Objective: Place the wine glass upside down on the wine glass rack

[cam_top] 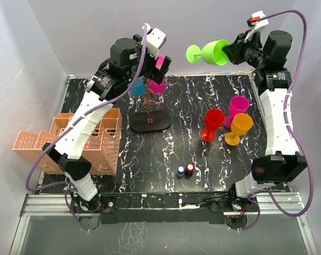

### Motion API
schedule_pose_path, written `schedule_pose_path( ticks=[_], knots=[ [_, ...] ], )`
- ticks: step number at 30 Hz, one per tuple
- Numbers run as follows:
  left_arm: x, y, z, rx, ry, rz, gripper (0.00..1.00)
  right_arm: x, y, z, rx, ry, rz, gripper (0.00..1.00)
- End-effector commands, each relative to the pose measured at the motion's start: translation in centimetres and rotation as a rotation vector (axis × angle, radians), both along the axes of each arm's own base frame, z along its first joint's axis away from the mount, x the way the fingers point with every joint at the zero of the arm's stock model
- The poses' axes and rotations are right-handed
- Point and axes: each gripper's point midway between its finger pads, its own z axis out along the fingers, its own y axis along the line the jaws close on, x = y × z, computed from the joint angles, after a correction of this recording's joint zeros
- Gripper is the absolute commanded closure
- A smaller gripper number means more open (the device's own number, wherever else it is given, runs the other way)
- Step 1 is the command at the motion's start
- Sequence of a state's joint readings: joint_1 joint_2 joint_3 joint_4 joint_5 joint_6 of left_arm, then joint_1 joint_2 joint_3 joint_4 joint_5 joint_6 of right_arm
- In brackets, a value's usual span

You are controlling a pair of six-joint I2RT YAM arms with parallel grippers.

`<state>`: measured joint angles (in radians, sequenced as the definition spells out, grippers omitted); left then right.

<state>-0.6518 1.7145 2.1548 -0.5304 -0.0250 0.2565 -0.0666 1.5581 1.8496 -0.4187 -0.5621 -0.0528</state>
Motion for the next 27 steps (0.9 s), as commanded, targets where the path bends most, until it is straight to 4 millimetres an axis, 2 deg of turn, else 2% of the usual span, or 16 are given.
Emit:
schedule_pose_path(
  ticks=[1,7,15,22,27],
  knots=[
    [-2.1,-2.4,1.0,-0.226,0.150,-0.073,0.08,-2.6,2.4,5.2,0.087,-0.112,0.130,0.92],
    [-3.1,-3.1,0.9,-0.295,0.217,-0.101,0.11,-5.0,4.4,5.8,0.108,-0.104,0.265,0.92],
    [-1.8,-1.0,0.3,-0.403,0.301,-0.001,0.18,-6.6,6.1,5.8,0.145,-0.084,0.402,0.92],
    [-1.7,-1.2,0.7,-0.506,0.379,-0.045,0.27,-7.2,6.6,5.6,0.155,-0.078,0.451,0.92],
    [-2.1,-2.0,0.8,-0.534,0.413,-0.095,0.28,-7.3,6.6,5.5,0.157,-0.075,0.448,0.92]
  ],
)
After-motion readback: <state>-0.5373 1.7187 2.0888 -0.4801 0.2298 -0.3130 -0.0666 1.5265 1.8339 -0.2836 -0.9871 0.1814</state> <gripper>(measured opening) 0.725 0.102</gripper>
